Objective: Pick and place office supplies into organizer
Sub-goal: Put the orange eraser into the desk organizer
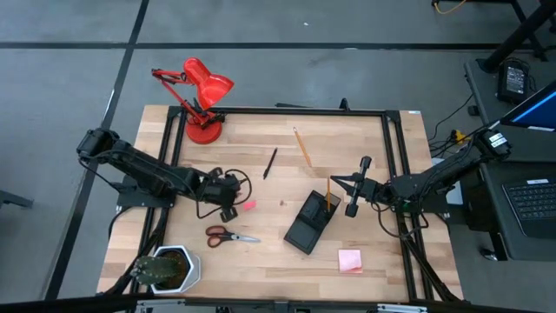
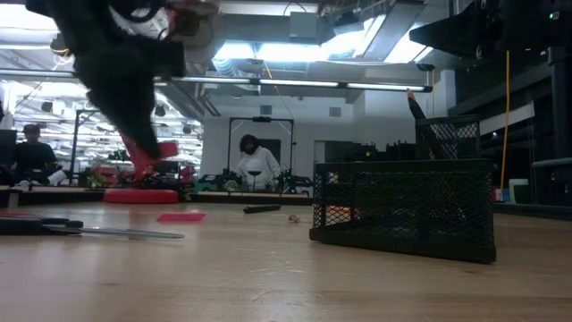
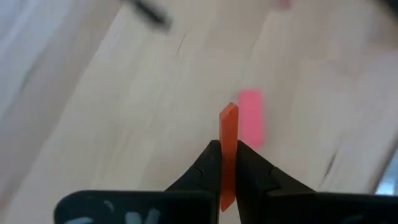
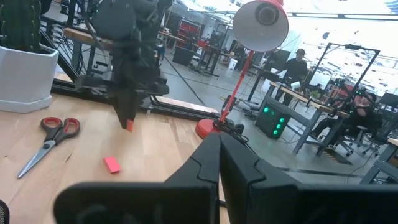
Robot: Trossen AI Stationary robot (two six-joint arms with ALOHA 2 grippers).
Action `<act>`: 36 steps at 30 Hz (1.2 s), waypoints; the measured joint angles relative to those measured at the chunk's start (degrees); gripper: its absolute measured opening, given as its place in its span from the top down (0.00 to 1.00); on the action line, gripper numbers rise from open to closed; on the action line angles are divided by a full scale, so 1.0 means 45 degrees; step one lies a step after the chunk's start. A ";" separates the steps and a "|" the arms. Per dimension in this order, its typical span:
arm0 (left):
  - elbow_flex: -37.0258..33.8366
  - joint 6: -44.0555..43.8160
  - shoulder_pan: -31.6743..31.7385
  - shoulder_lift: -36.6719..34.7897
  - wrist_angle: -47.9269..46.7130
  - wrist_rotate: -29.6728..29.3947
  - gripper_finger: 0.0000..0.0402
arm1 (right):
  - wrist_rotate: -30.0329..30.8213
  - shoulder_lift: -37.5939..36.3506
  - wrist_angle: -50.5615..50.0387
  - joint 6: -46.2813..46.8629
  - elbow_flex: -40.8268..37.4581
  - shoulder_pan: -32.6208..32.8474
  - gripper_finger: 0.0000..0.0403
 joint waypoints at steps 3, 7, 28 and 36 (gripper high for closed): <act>0.0075 0.1525 0.0101 0.0000 0.1373 -0.0236 0.96 | -0.0001 0.0000 0.0000 -0.0001 0.0000 0.0002 0.97; 0.0093 0.3307 0.0523 -0.0005 0.3326 -0.0038 0.96 | -0.0005 0.0000 0.0000 -0.0001 -0.0005 0.0000 0.97; 0.0108 0.7560 0.2669 0.0081 0.9478 0.3590 0.96 | -0.0005 0.0000 0.0000 -0.0001 -0.0001 -0.0001 0.97; 0.0103 0.7281 0.3366 0.1803 1.0934 0.4858 0.96 | -0.0005 0.0000 0.0114 -0.0006 0.0000 0.0000 0.97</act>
